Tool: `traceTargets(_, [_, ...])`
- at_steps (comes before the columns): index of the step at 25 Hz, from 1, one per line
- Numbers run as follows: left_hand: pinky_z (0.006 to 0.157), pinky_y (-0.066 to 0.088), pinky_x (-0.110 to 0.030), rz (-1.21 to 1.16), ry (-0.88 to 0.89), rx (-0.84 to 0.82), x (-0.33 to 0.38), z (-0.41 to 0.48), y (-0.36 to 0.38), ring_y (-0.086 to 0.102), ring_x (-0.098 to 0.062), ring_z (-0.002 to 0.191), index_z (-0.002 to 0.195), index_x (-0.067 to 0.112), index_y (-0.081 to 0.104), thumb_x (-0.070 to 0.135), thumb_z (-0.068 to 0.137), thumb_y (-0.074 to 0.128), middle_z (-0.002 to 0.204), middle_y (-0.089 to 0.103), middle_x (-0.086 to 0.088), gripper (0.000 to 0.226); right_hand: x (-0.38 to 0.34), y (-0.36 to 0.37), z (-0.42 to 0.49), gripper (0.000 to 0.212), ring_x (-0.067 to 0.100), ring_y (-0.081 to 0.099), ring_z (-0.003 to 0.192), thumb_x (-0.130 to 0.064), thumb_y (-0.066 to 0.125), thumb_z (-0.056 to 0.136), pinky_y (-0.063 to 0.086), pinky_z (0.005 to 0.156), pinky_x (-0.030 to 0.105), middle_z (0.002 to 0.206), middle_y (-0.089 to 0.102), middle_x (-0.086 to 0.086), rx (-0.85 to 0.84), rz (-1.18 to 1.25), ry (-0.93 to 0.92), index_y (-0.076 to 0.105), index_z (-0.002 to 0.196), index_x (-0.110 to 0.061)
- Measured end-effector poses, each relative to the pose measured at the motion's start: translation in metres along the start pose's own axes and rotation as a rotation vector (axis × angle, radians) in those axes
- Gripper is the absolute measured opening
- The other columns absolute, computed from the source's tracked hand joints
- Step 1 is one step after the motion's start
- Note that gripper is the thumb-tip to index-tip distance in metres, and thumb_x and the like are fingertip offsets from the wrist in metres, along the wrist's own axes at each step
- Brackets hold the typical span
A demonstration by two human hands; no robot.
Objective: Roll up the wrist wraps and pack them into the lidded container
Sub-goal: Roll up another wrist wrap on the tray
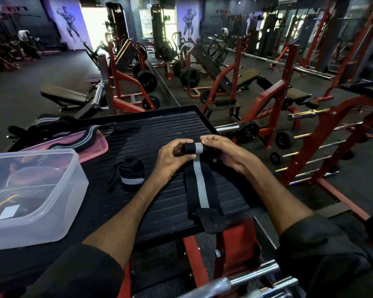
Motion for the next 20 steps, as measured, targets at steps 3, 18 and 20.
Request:
traceTargets(3, [0.102, 0.052, -0.031, 0.015, 0.015, 0.006, 0.0, -0.002, -0.001, 0.068, -0.01, 0.111, 0.115, 0.011, 0.071, 0.002, 0.073, 0.085, 0.116, 0.072, 0.005, 0.045, 0.008, 0.005, -0.002, 0.027, 0.008, 0.062, 0.075, -0.043, 0.061, 0.098, 0.049, 0.061, 0.023, 0.09, 0.07, -0.004, -0.116, -0.068, 0.008, 0.068, 0.105, -0.019])
traceTargets(18, [0.069, 0.054, -0.017, -0.111, -0.289, -0.12, 0.013, -0.016, 0.001, 0.067, 0.004, 0.096, 0.119, 0.03, 0.062, 0.023, 0.089, 0.075, 0.112, 0.071, 0.01, 0.033, 0.008, 0.002, -0.004, 0.036, 0.019, 0.059, 0.098, -0.026, 0.076, 0.084, 0.048, 0.085, 0.03, 0.109, 0.064, 0.011, 0.011, 0.0, -0.155, 0.07, 0.118, -0.019])
traceTargets(20, [0.067, 0.054, -0.014, -0.127, -0.246, -0.077, 0.014, -0.015, 0.0, 0.067, 0.007, 0.088, 0.118, 0.026, 0.065, 0.016, 0.086, 0.078, 0.108, 0.072, 0.01, 0.037, 0.005, 0.003, -0.006, 0.031, 0.019, 0.06, 0.094, -0.019, 0.076, 0.083, 0.049, 0.08, 0.028, 0.107, 0.065, 0.012, -0.001, 0.041, -0.164, 0.071, 0.114, -0.019])
Point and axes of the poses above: each hand's wrist, its own z-axis towards the middle knuckle, its own y-axis out of the palm, x = y × z, the point moved 3 cm from there along z, towards the middle knuckle
